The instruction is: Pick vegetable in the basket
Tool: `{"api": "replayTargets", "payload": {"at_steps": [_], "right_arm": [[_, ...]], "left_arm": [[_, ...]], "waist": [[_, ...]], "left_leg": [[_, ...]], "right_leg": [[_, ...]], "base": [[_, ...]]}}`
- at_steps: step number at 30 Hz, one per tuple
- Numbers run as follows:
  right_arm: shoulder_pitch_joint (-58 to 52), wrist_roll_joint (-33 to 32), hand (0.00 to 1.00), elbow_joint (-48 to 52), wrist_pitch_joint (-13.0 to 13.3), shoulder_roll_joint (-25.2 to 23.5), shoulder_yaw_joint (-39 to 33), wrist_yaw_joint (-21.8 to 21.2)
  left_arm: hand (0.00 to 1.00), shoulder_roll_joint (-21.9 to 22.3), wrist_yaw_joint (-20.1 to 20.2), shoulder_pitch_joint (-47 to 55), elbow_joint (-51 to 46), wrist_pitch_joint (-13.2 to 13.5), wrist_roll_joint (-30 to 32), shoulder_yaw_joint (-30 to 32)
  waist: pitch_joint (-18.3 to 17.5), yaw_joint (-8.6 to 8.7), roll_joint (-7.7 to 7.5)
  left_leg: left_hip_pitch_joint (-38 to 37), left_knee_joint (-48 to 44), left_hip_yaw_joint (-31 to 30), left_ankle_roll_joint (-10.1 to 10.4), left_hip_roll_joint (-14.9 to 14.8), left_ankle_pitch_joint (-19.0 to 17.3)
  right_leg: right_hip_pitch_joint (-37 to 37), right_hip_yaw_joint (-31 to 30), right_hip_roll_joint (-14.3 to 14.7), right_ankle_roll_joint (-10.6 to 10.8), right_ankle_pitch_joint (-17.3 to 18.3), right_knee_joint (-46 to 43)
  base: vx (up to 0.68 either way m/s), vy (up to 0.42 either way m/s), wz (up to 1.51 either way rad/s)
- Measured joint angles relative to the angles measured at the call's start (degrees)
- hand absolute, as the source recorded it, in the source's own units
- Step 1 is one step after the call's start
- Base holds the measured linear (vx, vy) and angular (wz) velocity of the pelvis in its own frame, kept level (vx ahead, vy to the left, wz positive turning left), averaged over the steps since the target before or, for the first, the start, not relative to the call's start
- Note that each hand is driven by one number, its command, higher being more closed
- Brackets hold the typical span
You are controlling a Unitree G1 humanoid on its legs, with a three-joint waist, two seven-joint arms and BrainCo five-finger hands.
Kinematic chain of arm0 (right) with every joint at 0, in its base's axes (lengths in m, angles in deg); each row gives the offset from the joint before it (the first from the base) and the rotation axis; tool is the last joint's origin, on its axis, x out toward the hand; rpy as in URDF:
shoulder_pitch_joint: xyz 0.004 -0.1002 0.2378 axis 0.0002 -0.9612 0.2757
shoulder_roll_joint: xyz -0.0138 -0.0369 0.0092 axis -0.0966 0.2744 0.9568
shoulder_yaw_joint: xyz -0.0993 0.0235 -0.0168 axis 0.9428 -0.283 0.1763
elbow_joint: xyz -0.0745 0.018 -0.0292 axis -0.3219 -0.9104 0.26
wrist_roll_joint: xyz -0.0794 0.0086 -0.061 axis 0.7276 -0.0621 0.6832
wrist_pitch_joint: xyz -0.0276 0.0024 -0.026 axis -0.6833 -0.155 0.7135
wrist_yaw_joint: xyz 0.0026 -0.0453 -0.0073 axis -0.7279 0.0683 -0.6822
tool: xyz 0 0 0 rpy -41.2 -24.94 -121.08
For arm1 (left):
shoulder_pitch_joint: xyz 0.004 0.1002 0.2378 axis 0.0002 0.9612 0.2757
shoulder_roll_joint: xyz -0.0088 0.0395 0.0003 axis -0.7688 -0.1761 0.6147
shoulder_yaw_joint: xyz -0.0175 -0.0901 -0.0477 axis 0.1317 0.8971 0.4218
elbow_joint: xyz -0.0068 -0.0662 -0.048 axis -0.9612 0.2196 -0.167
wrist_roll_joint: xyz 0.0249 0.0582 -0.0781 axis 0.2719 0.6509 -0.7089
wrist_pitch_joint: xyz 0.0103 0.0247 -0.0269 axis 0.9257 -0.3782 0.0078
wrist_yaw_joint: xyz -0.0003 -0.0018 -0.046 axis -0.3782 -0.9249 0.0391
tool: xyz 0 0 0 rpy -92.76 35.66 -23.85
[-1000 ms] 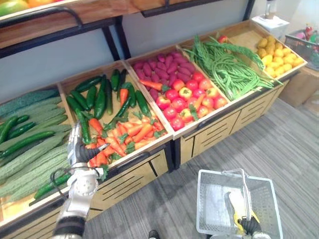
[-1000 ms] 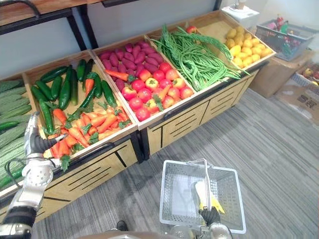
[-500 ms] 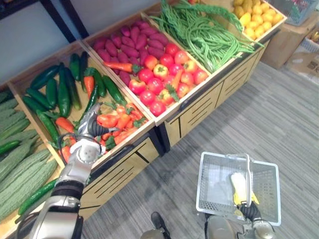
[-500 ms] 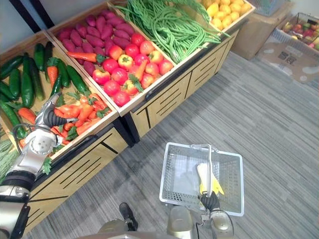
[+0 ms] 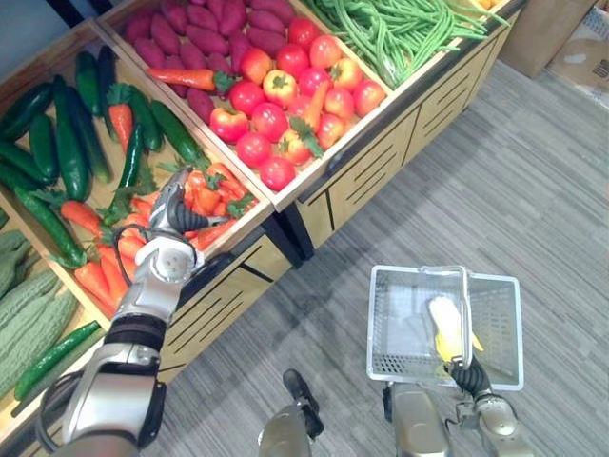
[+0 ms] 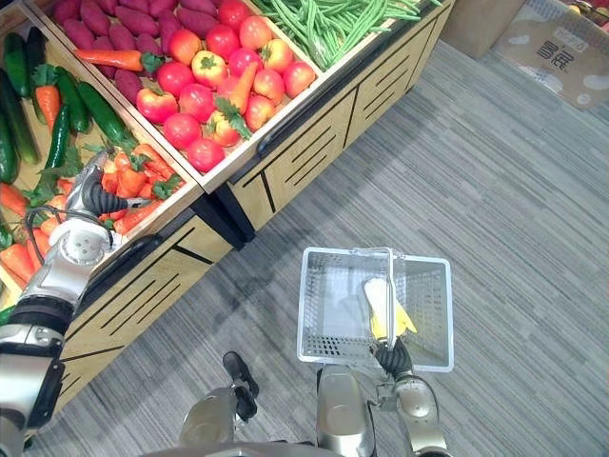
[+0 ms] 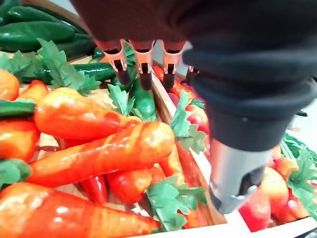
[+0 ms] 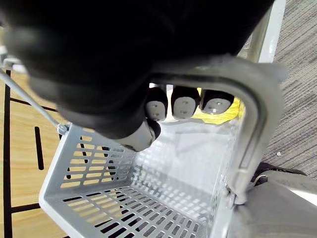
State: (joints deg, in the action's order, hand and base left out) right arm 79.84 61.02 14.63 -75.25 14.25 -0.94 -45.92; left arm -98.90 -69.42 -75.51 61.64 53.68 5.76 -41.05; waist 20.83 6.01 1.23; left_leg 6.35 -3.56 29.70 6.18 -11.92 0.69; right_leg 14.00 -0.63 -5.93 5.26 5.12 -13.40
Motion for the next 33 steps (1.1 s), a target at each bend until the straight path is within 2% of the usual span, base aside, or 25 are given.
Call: {"api": "replayTargets", "payload": {"at_steps": [5, 9, 16, 18, 24, 25, 27, 33], "right_arm": [[-0.05, -0.46, 1.00, 1.50, 0.05, -0.05, 1.08, 0.40], [-0.10, -0.62, 1.00, 2.50, 0.05, -0.03, 1.18, 0.60], [-0.10, -0.74, 1.00, 4.74, 0.05, 0.00, 3.19, 0.86], [0.05, -0.84, 1.00, 5.69, 0.02, 0.00, 3.24, 1.06], [1.38, -2.67, 1.00, 6.22, -0.17, 0.48, 3.37, 1.78], [1.41, -2.97, 1.00, 6.26, -0.15, 0.49, 3.42, 1.88], [2.08, -2.98, 1.00, 6.21, -0.28, 0.72, 3.62, 2.30], [4.21, -3.01, 1.00, 6.16, -0.50, 0.92, 4.28, 2.82]], "left_arm": [[0.00, 0.61, -0.99, -1.31, 0.74, -2.45, -0.16, 0.33], [0.00, 1.06, -1.85, -3.65, 0.91, -4.39, -0.19, 2.00], [0.00, 1.78, -2.35, -7.77, 3.08, -5.22, -0.12, 4.35], [0.00, 1.79, -2.64, -9.80, 3.75, -5.65, 0.05, 4.76], [0.00, 2.12, -3.87, -12.51, 5.36, -7.14, 0.59, 4.78], [1.00, 2.56, -4.47, -13.00, 5.37, -7.17, 0.82, 4.79], [1.00, 2.73, -4.87, -14.38, 5.79, -7.12, 2.79, 4.73], [1.00, 2.10, -6.47, -17.77, 7.41, -6.54, 2.87, 4.54]], "waist": [[0.97, -0.07, -0.91], [1.16, -0.55, -1.09], [2.05, -1.42, -1.99], [3.15, -1.49, -2.39], [3.56, -1.55, -3.08], [3.56, -1.65, -3.08], [3.56, -1.70, -3.08], [3.58, -1.73, -3.11]], "left_leg": [[0.84, -0.88, 0.07, -0.10, -0.63, -0.08], [3.02, -1.82, -0.04, -0.15, -0.88, -0.06], [4.82, -3.47, 0.06, -0.30, -1.53, -0.46], [5.86, -4.25, -0.01, -0.44, -1.66, -0.72], [9.45, -4.69, 0.56, -1.14, -1.19, -0.90], [9.59, -4.60, 0.63, -1.19, -1.00, -0.68], [10.33, -4.59, 0.59, -1.24, -0.87, -0.59], [10.89, -1.83, 0.98, -1.26, 0.32, 0.99]], "right_leg": [[0.89, 0.02, -0.06, 0.00, 0.00, -0.89], [2.98, 0.15, -0.16, 0.00, 0.00, -1.75], [4.57, 0.29, -0.10, 0.00, 0.00, -2.87], [5.19, 0.45, -0.25, 0.01, 0.00, -3.15], [9.42, 0.19, -1.06, 0.05, -0.01, -4.67], [9.80, 0.18, -1.16, 0.05, -0.01, -4.74], [10.58, 0.19, -1.27, 0.05, -0.01, -4.93], [12.60, 0.05, -1.79, 0.05, -0.01, -5.39]], "base": [[0.00, 0.000, 0.00], [0.00, -0.002, 0.01], [0.00, -0.003, 0.00], [-0.04, -0.005, 0.04], [-0.01, 0.004, 0.00], [0.05, 0.005, 0.03], [0.05, 0.003, 0.02], [0.01, 0.000, 0.00]]}}
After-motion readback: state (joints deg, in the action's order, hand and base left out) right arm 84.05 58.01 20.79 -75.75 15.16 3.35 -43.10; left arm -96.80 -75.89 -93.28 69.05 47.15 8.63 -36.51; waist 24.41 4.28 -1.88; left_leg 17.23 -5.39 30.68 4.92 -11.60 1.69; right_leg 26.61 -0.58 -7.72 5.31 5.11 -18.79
